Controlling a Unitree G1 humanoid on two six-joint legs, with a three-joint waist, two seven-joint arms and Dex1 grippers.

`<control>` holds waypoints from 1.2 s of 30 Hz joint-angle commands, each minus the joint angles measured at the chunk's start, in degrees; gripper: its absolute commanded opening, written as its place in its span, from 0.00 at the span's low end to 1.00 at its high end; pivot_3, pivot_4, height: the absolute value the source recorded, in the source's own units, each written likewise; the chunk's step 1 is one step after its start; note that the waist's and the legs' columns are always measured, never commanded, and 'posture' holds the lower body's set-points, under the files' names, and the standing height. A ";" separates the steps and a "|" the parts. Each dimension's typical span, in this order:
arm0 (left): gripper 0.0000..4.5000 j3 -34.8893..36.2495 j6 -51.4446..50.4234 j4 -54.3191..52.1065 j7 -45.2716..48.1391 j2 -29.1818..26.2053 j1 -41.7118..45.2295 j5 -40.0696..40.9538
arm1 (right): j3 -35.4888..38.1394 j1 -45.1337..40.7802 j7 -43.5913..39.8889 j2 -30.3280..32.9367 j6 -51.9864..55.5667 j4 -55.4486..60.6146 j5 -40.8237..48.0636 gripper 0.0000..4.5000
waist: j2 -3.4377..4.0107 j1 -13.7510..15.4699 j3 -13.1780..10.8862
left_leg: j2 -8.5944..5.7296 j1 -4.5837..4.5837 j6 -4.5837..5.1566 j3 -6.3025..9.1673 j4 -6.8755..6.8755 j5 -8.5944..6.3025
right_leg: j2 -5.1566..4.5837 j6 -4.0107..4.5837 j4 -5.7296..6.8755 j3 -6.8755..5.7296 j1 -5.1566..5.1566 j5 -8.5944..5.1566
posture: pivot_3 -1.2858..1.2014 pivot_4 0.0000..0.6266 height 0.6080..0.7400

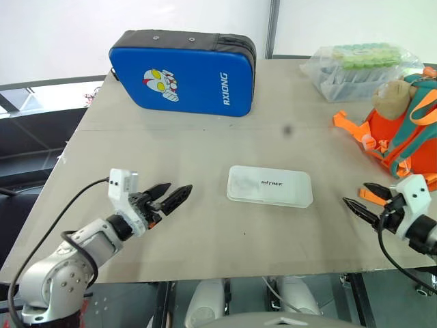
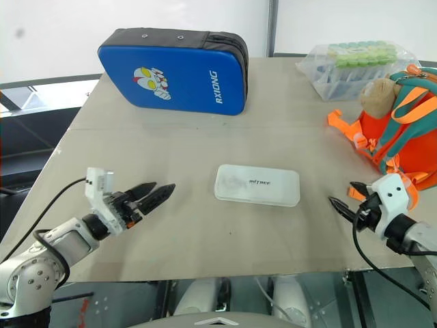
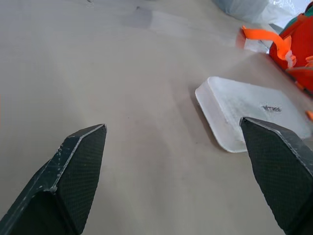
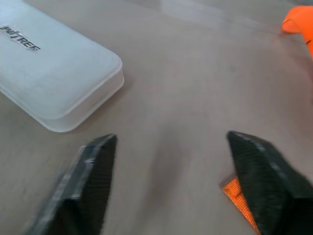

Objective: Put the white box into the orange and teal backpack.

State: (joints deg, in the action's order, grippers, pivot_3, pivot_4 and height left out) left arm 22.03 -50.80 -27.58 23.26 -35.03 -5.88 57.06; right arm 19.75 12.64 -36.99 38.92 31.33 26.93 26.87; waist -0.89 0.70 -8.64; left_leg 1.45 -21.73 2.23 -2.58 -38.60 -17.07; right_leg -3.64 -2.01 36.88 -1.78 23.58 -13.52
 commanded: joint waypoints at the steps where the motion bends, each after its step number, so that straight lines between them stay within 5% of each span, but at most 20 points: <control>1: 0.76 -0.21 -2.22 -1.36 -1.21 -1.30 2.23 1.99 | -2.78 -1.75 2.64 0.31 3.21 4.16 -0.72 0.41 | 0.01 0.00 0.00 | -0.02 0.01 0.00 0.00 0.00 0.00 | 0.02 0.00 0.01 0.00 0.00 0.00 | 0.52 0.24 1.00; 5: 0.38 -2.44 -3.90 -0.82 -1.84 -1.06 4.36 1.38 | -6.83 -3.06 7.95 -0.98 7.12 7.04 -3.24 0.03 | 0.00 0.06 0.00 | -0.02 -0.01 -0.04 0.02 0.00 0.02 | 0.02 0.00 0.01 0.00 0.01 0.00 | 0.52 0.24 1.00; 8: 0.07 -4.01 -4.03 0.78 -1.50 -0.60 5.54 0.31 | -9.72 -3.56 10.65 -1.92 8.78 8.90 -5.10 0.00 | 0.00 0.10 0.00 | -0.06 -0.02 -0.09 0.01 0.00 0.05 | 0.00 0.00 0.00 0.01 0.01 0.00 | 0.52 0.24 1.00; 15: 0.01 -6.10 -9.76 6.40 -2.15 0.75 11.95 3.83 | -15.63 -7.97 13.48 -1.50 12.28 10.86 -9.03 0.00 | 0.00 -0.01 0.01 | -0.14 -0.01 -0.05 -0.01 -0.06 0.03 | 0.02 0.00 0.02 -0.12 0.01 0.00 | 0.52 0.24 1.00; 25: 1.00 -5.52 -23.21 18.21 -6.47 4.32 23.00 12.66 | -18.89 -12.36 13.81 -0.97 17.06 11.20 -10.79 0.00 | -0.03 0.05 -0.01 | -0.17 -0.06 -0.25 0.04 -0.08 0.14 | 0.00 -0.01 0.02 -0.19 0.02 0.00 | 0.52 0.24 1.00; 36: 1.00 -16.65 -23.75 33.43 0.64 10.22 32.78 2.78 | -26.92 -18.41 11.39 -0.71 15.20 3.57 -15.57 0.00 | -0.06 0.14 0.07 | -0.29 -0.03 -0.25 0.06 -0.20 0.16 | 0.01 -0.01 0.10 -0.22 -0.03 0.01 | 0.52 0.24 1.00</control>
State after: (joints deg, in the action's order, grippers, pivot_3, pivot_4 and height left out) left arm 8.68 -74.52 2.64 21.36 -26.17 26.47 62.01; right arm -5.17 -4.11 -24.21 37.91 48.20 31.30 12.02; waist -0.95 0.84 -8.58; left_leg 1.15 -21.75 1.98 -2.52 -38.83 -16.91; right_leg -3.63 -2.02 36.98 -2.00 23.52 -13.51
